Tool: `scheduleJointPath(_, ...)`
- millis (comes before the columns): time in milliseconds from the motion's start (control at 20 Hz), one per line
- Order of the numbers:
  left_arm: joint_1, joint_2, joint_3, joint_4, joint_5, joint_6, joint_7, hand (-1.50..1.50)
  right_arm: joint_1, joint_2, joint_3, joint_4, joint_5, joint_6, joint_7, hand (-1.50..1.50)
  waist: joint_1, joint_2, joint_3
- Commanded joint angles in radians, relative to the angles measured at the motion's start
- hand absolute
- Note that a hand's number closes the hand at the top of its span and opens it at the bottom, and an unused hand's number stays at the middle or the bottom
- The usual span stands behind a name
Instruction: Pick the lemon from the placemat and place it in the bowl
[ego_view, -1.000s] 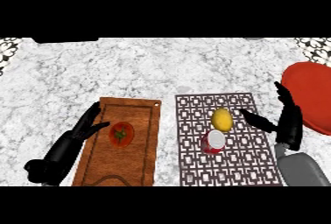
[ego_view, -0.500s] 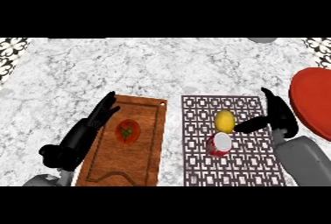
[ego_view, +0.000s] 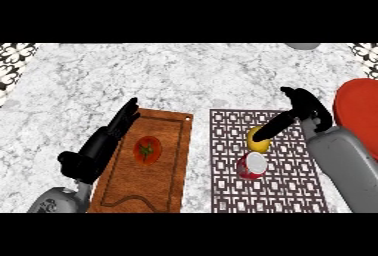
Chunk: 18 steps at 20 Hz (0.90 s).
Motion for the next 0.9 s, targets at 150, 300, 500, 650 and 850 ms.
scheduleJointPath(150, -0.009, -0.012, 0.015, -0.002, 0.011, -0.031, 0.016, 0.00, -0.113, 0.014, -0.019, 0.058, -0.050, 0.085, 0.261, -1.50, 0.009, 0.002, 0.002)
scheduleJointPath(300, -0.031, -0.053, 0.005, 0.047, -0.017, -0.019, -0.004, 0.00, -0.113, 0.080, 0.038, 0.092, 0.005, 0.034, 0.246, -1.50, 0.010, 0.004, 0.002)
scheduleJointPath(500, -0.019, -0.055, 0.002, 0.003, -0.035, -0.006, 0.022, 0.00, -0.052, 0.043, 0.072, 0.034, 0.066, 0.033, 0.242, -1.50, 0.001, -0.001, 0.003)
scheduleJointPath(650, 0.011, -0.027, 0.029, -0.008, -0.021, -0.033, 0.017, 0.00, -0.039, 0.077, 0.093, 0.015, 0.120, -0.003, 0.262, -1.50, 0.003, -0.001, 0.003)
scheduleJointPath(850, 0.000, -0.057, 0.040, 0.030, -0.039, -0.026, -0.010, 0.00, 0.008, 0.087, 0.115, -0.006, 0.199, -0.028, 0.226, -1.50, -0.001, 0.000, 0.003)
